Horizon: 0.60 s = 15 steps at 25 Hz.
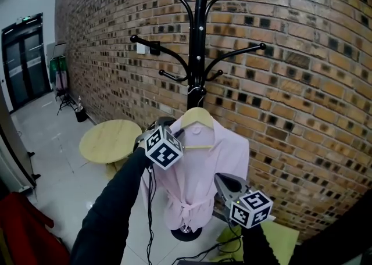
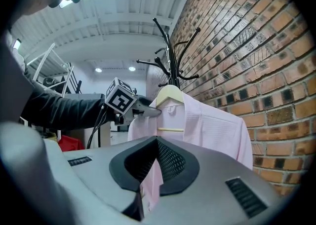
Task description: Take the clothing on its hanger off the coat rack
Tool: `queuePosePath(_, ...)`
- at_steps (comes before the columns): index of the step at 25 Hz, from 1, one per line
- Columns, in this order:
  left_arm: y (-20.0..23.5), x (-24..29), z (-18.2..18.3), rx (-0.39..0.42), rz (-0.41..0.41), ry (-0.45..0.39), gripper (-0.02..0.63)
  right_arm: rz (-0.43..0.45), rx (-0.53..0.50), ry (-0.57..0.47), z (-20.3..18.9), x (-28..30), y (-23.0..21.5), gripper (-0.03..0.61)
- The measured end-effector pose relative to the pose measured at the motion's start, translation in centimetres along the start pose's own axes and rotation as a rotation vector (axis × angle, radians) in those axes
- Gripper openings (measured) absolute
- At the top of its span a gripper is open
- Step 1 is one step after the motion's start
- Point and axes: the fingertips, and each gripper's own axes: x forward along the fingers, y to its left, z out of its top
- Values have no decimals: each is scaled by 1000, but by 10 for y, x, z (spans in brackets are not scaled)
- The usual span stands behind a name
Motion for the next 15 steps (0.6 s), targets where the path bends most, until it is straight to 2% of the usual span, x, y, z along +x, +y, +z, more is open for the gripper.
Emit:
queuePosePath(2, 2, 3, -2, 33, 42, -4, 153, -7, 2, -1, 0, -2, -3, -21)
queuePosePath(4, 3, 4, -2, 52, 62, -7, 132, -13, 6, -1, 0, -3, -5, -21)
queuePosePath(15, 1, 4, 3, 28, 40, 2, 124, -17, 13, 3, -2, -5, -9, -21)
